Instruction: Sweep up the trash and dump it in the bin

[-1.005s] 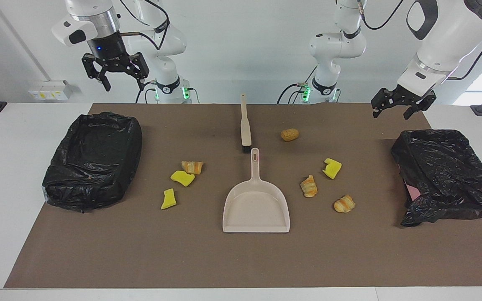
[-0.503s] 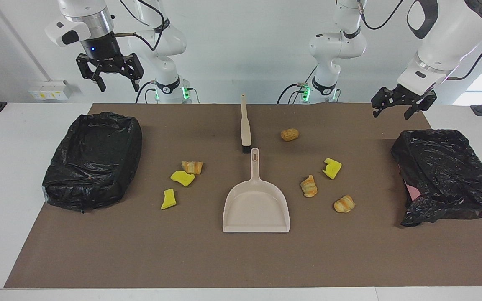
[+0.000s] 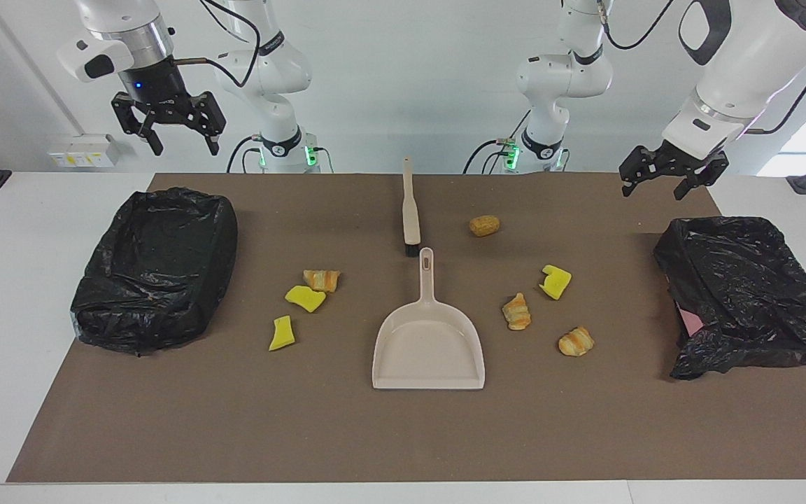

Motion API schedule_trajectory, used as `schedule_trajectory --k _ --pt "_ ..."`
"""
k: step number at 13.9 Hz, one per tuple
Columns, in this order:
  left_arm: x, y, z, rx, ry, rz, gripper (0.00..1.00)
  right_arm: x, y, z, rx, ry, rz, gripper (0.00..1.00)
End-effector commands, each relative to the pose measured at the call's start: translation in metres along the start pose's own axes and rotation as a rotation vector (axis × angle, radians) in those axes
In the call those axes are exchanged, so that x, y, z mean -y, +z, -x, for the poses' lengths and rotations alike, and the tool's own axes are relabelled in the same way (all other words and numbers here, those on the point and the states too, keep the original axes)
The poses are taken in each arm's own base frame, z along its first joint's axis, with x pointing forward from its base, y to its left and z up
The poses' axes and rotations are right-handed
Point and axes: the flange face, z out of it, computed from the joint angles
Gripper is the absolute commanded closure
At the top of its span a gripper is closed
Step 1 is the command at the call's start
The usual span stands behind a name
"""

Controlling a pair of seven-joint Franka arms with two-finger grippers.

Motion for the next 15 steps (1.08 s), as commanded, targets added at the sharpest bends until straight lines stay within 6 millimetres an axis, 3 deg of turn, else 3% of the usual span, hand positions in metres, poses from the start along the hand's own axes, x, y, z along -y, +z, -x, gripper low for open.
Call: schedule_trajectory --k 1,10,15 --pt "-0.002 0.001 0.005 0.000 0.009 0.013 0.00 -0.002 0.001 0.004 -0.004 -0.017 -0.002 0.00" --pt "0.004 0.000 0.008 0.000 -0.010 0.020 0.00 -0.002 0.003 0.006 0.004 -0.016 -0.002 0.00" --pt "-0.005 0.017 0.022 -0.003 0.013 0.019 0.00 -0.002 0.003 0.007 0.004 -0.017 -0.002 0.00"
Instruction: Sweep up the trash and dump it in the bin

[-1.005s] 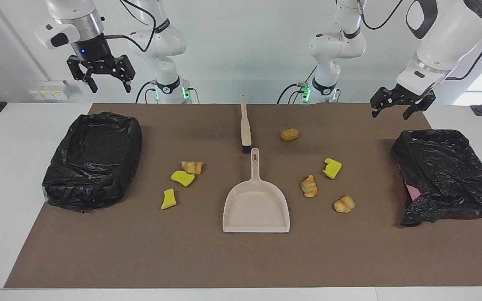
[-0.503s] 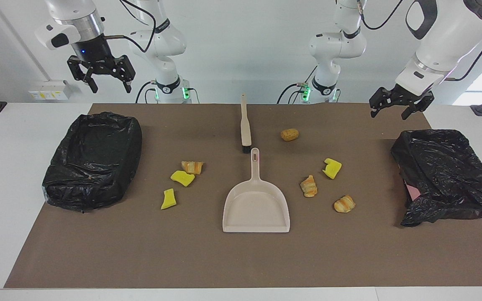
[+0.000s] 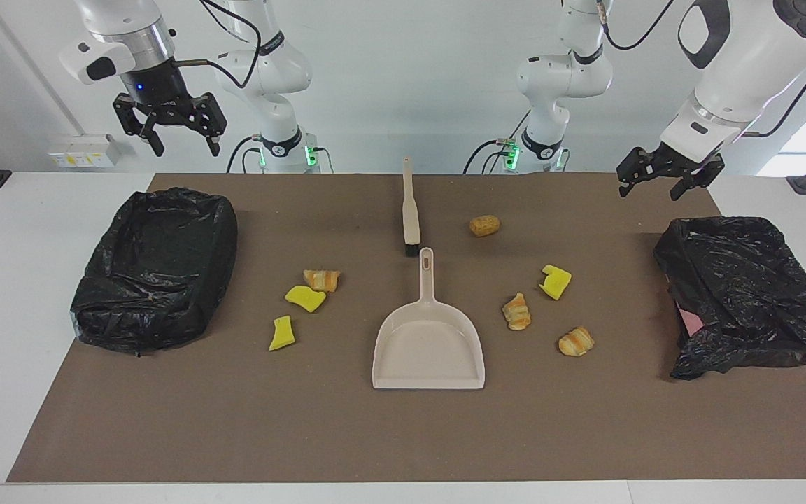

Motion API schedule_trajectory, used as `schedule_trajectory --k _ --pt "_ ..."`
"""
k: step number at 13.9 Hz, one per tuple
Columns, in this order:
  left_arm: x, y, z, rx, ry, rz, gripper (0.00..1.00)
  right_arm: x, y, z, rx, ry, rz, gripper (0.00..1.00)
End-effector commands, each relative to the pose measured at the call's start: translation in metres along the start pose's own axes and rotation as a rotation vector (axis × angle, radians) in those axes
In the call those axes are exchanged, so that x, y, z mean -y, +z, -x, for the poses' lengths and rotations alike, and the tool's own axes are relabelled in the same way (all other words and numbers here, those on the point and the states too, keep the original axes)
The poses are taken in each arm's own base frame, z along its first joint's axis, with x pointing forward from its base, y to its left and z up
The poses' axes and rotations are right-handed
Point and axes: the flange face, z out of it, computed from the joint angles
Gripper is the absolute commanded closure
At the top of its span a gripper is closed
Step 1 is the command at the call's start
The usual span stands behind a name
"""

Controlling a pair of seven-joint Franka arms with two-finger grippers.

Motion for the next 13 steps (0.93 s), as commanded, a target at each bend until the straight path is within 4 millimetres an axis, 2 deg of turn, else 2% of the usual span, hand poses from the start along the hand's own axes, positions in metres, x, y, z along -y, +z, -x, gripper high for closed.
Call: schedule_trajectory --k 1,3,7,13 --pt "-0.005 0.010 0.019 -0.016 0.017 0.007 0.00 -0.002 0.001 0.006 -0.001 -0.019 -0.002 0.00" --pt "-0.036 0.024 0.021 0.000 0.062 0.002 0.00 -0.002 0.001 0.006 0.001 -0.017 -0.002 0.00" --pt "-0.080 0.047 0.023 -0.005 0.063 -0.005 0.00 -0.002 0.001 0.007 0.002 -0.020 -0.002 0.00" --pt "-0.172 0.082 0.058 -0.014 0.041 0.029 0.00 -0.002 0.001 0.009 0.005 -0.020 -0.002 0.00"
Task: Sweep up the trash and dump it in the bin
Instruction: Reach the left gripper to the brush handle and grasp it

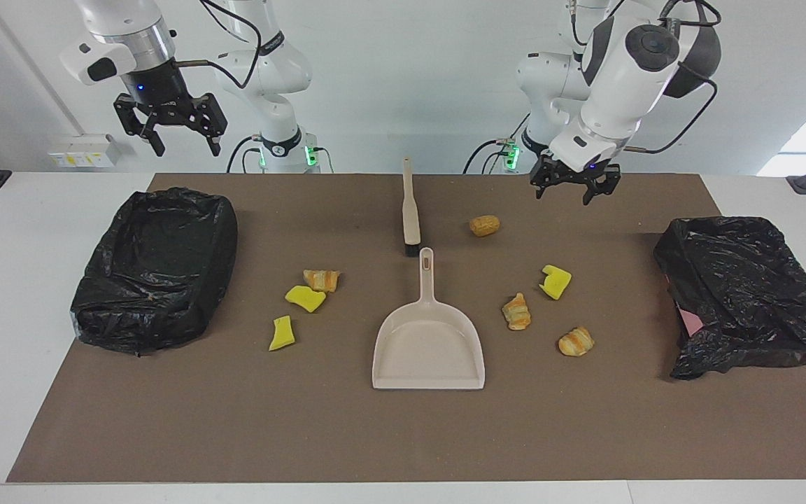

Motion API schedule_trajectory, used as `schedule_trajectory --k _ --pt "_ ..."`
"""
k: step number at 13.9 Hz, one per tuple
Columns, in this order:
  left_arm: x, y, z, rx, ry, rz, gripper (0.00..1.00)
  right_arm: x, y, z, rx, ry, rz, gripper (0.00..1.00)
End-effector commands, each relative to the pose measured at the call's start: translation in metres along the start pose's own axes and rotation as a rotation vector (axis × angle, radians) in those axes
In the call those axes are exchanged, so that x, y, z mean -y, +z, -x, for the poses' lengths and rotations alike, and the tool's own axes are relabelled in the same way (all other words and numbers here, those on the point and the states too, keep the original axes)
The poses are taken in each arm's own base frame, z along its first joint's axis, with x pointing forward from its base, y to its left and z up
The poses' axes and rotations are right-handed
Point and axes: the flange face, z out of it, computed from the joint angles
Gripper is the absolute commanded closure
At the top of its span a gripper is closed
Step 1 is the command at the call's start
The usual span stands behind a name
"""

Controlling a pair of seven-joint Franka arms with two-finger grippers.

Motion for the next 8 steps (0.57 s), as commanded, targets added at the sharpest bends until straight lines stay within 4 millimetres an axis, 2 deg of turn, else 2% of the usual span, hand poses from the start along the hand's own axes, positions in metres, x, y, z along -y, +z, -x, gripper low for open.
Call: schedule_trajectory --k 1,2,6,8 --pt "-0.039 0.016 0.026 -0.036 -0.012 0.012 0.00 -0.002 0.000 0.008 0.001 -0.020 -0.002 0.00" --pt "-0.059 0.026 0.030 -0.029 0.009 0.007 0.00 -0.002 0.000 0.008 0.001 -0.022 -0.002 0.00" --pt "-0.116 0.071 0.051 -0.028 0.010 -0.003 0.00 -0.002 0.000 0.008 0.001 -0.022 -0.002 0.00" --pt "-0.157 0.097 0.064 -0.011 0.051 -0.017 0.00 -0.002 0.000 0.008 0.001 -0.022 -0.002 0.00"
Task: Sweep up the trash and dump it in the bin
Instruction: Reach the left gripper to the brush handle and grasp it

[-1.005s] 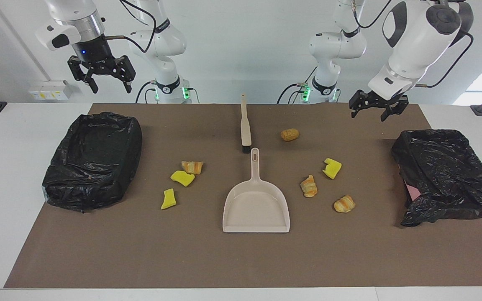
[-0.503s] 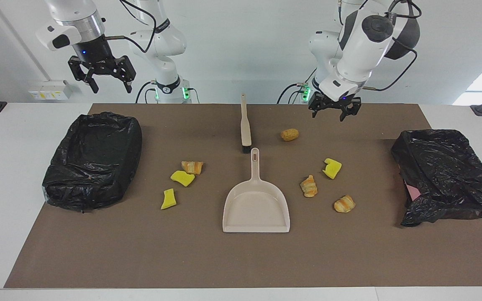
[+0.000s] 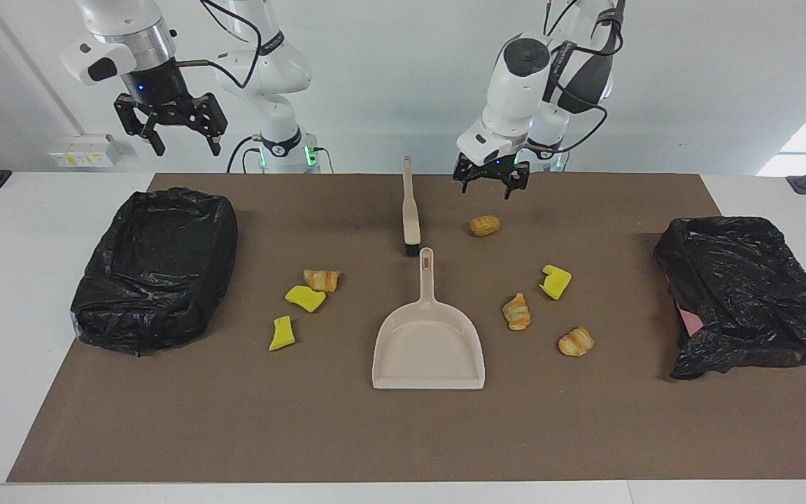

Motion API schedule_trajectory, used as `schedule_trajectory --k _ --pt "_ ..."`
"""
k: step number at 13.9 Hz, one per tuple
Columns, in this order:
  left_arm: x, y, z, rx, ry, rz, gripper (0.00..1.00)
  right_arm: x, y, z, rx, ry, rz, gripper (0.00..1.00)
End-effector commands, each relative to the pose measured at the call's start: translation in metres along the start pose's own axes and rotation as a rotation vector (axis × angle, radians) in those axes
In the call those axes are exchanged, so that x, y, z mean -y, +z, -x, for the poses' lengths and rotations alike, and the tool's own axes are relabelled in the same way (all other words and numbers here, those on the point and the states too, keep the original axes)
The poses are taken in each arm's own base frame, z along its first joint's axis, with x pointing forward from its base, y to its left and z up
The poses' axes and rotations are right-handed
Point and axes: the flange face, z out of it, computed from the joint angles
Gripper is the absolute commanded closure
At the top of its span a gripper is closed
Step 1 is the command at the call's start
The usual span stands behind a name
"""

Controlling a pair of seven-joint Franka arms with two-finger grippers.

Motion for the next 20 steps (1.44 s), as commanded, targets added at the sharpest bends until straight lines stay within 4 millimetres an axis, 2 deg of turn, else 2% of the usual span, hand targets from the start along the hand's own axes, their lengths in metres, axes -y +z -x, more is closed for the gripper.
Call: schedule_trajectory --k 1,2,7,9,11,13,14,15,16,17,19,20 --pt "-0.049 0.035 0.018 0.007 0.016 -0.004 0.00 -0.001 0.000 0.007 0.000 -0.021 -0.004 0.00" --pt "-0.069 0.051 0.024 0.006 0.003 -0.009 0.00 -0.002 0.000 0.007 0.000 -0.021 -0.002 0.00" --pt "-0.133 0.106 0.068 -0.036 0.005 0.018 0.00 -0.001 0.000 0.007 0.002 -0.021 -0.004 0.00" --pt "-0.145 0.121 0.074 -0.017 -0.056 0.033 0.00 -0.001 0.000 0.007 0.002 -0.021 -0.004 0.00" --pt "-0.160 0.129 0.087 -0.007 -0.032 0.030 0.00 -0.002 0.000 0.007 0.002 -0.021 -0.002 0.00" --pt "-0.167 0.150 0.091 0.011 -0.025 0.006 0.14 -0.002 0.000 0.008 0.003 -0.021 -0.002 0.00" --pt "-0.168 0.152 0.091 0.012 -0.026 0.007 0.29 -0.001 -0.001 0.008 0.002 -0.021 -0.004 0.00" --pt "-0.167 0.152 0.089 0.013 -0.030 0.006 0.53 -0.001 -0.001 0.008 0.002 -0.021 -0.004 0.00" --pt "-0.166 0.152 0.089 0.016 -0.032 0.004 0.82 -0.001 -0.001 0.008 0.002 -0.021 -0.004 0.00" --pt "-0.163 0.149 0.086 0.018 -0.036 0.004 1.00 -0.001 0.000 0.008 0.005 -0.021 -0.004 0.00" --pt "-0.158 0.142 0.083 0.018 -0.043 0.006 1.00 -0.001 0.000 0.008 0.005 -0.021 -0.004 0.00" --pt "-0.148 0.137 0.075 0.033 -0.067 -0.004 1.00 -0.001 0.000 0.008 0.006 -0.023 -0.004 0.00"
